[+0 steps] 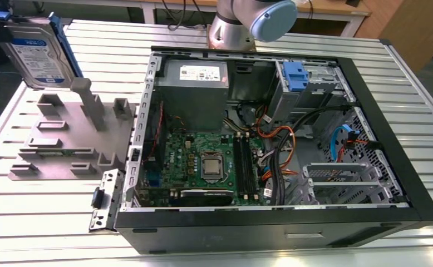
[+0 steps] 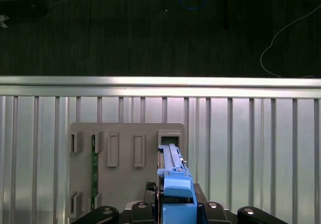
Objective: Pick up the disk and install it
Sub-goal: 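Pick up the disk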
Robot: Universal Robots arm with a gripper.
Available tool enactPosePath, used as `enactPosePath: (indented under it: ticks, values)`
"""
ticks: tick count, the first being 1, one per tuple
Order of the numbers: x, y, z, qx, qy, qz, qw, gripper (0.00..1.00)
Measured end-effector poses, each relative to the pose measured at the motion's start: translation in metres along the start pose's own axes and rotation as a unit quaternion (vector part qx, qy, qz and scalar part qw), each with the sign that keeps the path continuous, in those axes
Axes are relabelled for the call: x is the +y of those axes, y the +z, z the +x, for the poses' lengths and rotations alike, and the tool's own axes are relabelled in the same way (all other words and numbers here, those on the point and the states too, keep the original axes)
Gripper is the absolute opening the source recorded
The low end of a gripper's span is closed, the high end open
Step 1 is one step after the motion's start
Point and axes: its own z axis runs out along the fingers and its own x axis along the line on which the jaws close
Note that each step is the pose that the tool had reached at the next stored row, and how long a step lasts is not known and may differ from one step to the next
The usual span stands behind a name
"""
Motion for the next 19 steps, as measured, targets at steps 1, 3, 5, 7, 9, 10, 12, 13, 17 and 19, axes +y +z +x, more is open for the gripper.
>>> enactPosePath:
  ticks: [1,3,5,7,9,10,12,13,17,19]
  values:
    - [0.0000,-0.0012,0.0000,0.0001,0.000,-0.0001,1.00000,0.36]
    - [0.0000,-0.0023,0.0000,0.0001,0.000,-0.0001,1.00000,0.36]
    - [0.0000,-0.0027,0.0001,0.0002,0.000,-0.0002,1.00000,0.36]
    - [0.0000,-0.0031,0.0001,0.0002,0.000,-0.0002,1.00000,0.36]
    - [0.0000,-0.0035,0.0000,0.0002,0.000,-0.0001,1.00000,0.36]
    - [0.0000,-0.0039,0.0000,0.0002,0.000,-0.0001,1.00000,0.36]
    - [0.0000,-0.0045,0.0000,0.0002,0.000,-0.0001,1.00000,0.36]
    - [0.0000,-0.0048,0.0001,0.0002,0.000,-0.0001,1.00000,0.36]
    - [0.0000,-0.0063,0.0001,0.0002,0.000,-0.0001,1.00000,0.36]
    - [0.0000,-0.0071,0.0001,0.0002,0.000,-0.0001,1.00000,0.36]
